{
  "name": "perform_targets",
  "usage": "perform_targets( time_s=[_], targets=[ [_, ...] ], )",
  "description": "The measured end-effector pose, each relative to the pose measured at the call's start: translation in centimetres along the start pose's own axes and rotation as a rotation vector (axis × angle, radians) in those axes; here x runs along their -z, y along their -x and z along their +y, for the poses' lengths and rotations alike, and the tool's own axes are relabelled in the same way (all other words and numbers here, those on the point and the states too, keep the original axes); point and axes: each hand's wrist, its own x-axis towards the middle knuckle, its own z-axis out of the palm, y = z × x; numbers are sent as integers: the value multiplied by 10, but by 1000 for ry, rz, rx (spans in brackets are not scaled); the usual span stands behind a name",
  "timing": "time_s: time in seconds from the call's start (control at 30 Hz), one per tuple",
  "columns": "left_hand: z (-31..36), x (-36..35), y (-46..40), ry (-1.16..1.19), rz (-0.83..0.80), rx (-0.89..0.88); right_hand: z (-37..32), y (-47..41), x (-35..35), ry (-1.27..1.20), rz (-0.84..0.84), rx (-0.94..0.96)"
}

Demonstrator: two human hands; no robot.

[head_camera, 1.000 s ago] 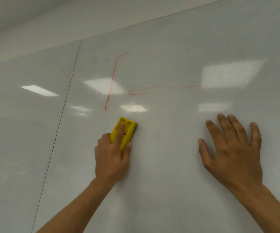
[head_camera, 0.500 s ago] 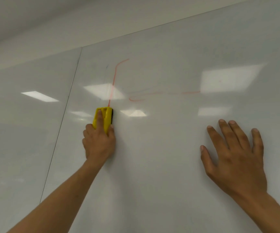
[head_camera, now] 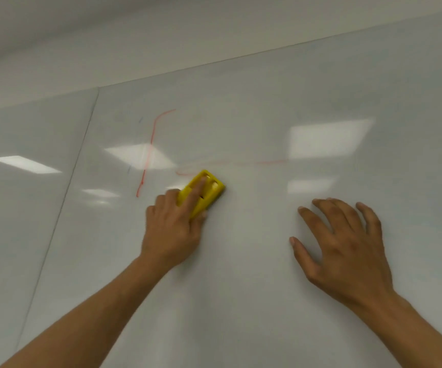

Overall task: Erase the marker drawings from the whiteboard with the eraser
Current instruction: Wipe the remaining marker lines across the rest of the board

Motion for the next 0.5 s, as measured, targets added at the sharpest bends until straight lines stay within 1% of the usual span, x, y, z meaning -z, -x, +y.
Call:
perform_targets(
  time_s=[0.03, 0.07, 0.1, 0.13, 0.17, 0.23, 0.3, 0.4, 0.47, 0.5],
  targets=[
    [-1, -1, -11, 25, -16, 124, 2, 0, 0, -5, -1, 2],
    [0, -3, -19, 58, -28, 210, 2, 0, -1, -7, -1, -1],
    [3, -3, -23, 82, -34, 228, 1, 1, -2, -6, 2, -9],
    [8, -3, -22, 95, -36, 178, 1, 2, -2, -4, 7, -24],
    [15, -1, -17, 102, -42, 77, 1, 2, -2, -3, 11, -49],
    [31, -2, 4, 81, -82, -184, 2, 0, -1, -7, 19, -106],
    [43, -2, 25, 61, -131, -374, 1, 0, 1, -11, 15, -139],
    [47, -5, 26, 34, -134, -481, 2, -4, 3, -52, 4, -181],
    [43, -3, 11, 23, -122, -483, 10, -10, 6, -51, -8, -196],
    [41, -2, 0, 23, -109, -454, 16, -14, 8, -35, -24, -193]
  ],
)
